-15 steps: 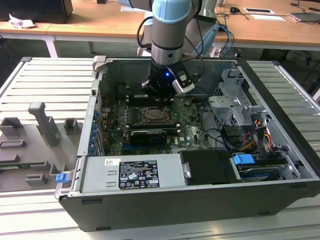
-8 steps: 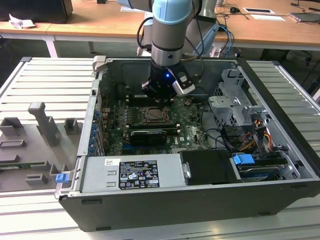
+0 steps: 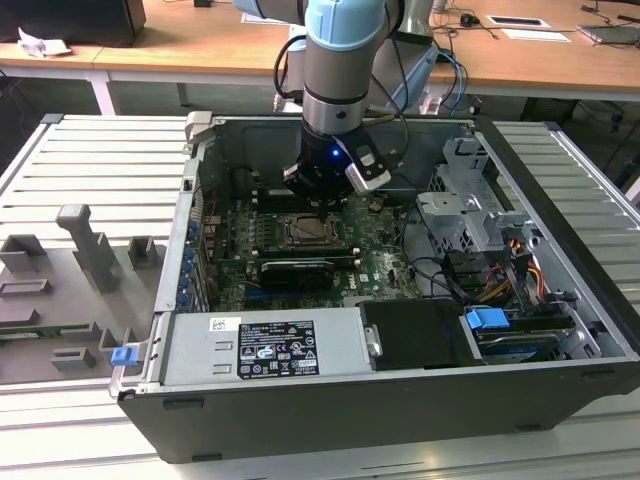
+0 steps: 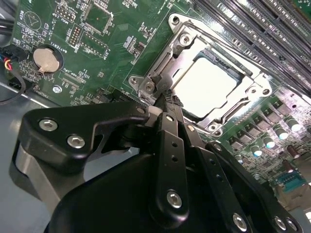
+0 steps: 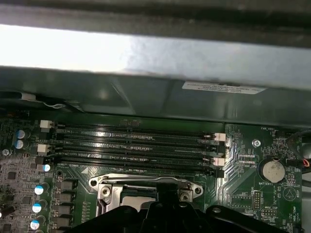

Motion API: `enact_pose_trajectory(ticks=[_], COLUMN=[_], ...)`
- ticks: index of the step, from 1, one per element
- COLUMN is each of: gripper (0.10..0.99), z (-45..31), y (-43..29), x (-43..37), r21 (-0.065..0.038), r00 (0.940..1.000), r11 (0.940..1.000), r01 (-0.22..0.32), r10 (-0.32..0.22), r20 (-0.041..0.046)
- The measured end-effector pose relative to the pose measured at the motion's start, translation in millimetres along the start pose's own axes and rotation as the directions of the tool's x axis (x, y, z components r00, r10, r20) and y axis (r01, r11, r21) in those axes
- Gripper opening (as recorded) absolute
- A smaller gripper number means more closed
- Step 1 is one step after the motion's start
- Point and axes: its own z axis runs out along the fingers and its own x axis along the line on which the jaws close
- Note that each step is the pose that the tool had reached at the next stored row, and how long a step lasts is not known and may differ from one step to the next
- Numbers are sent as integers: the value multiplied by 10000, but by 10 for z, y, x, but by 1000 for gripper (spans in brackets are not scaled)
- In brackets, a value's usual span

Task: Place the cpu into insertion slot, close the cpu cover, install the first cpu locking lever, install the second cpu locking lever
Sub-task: 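Install the second cpu locking lever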

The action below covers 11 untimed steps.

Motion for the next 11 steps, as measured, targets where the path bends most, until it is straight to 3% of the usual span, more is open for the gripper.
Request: enact_pose_trajectory(ticks=[6, 8, 11], gripper=[106, 106, 106], z=[-42, -84, -228], y=[3, 7, 22], x=[-1, -1, -3], r21=[11, 15, 105], r00=[10000, 10000, 10000], r11=[10000, 10000, 9999], r01=[2, 2, 2], r10=[-2, -2, -2], r20=[-1, -1, -9])
